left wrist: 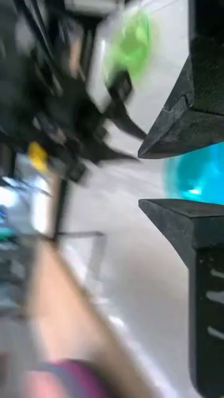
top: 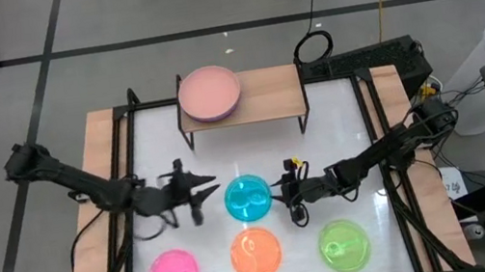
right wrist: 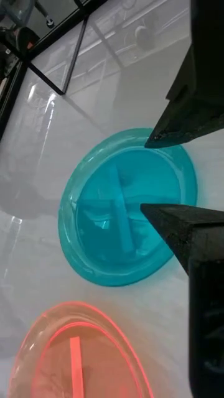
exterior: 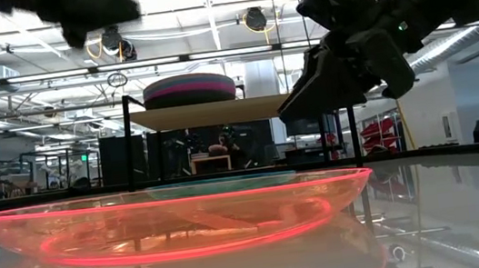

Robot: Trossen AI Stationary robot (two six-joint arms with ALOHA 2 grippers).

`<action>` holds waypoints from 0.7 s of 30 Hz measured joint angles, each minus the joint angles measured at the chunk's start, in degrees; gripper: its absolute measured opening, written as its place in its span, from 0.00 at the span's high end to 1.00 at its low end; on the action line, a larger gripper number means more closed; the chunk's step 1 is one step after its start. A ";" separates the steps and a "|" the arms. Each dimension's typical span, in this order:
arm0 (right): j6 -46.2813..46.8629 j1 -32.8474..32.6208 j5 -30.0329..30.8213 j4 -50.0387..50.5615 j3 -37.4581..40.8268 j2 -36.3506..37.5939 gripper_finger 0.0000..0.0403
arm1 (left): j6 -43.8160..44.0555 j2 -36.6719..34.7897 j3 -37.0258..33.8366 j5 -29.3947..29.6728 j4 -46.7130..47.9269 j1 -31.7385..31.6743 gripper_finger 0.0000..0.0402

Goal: Place and stack plates onto a shelf
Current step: Put the transparent blue plate on the shelf

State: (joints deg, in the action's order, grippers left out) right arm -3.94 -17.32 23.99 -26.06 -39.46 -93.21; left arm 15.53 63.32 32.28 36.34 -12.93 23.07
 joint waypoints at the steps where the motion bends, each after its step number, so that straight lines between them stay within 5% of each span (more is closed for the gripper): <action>1: -0.02 0.00 -0.02 -0.01 0.00 0.00 0.65 | 3.54 1.51 -0.08 -0.37 0.41 -1.17 0.70; 11: -2.10 -1.12 -0.02 0.25 0.00 0.24 0.65 | 22.92 10.60 -0.05 -14.76 0.81 -10.56 0.70; 21: -2.57 -2.43 -0.02 2.31 0.00 7.49 0.65 | 31.49 16.42 0.01 -19.11 2.59 -12.50 0.70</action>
State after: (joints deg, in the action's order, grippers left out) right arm -6.51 -19.75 23.97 -23.75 -39.46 -85.72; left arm 47.02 79.74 32.29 17.24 -10.34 10.57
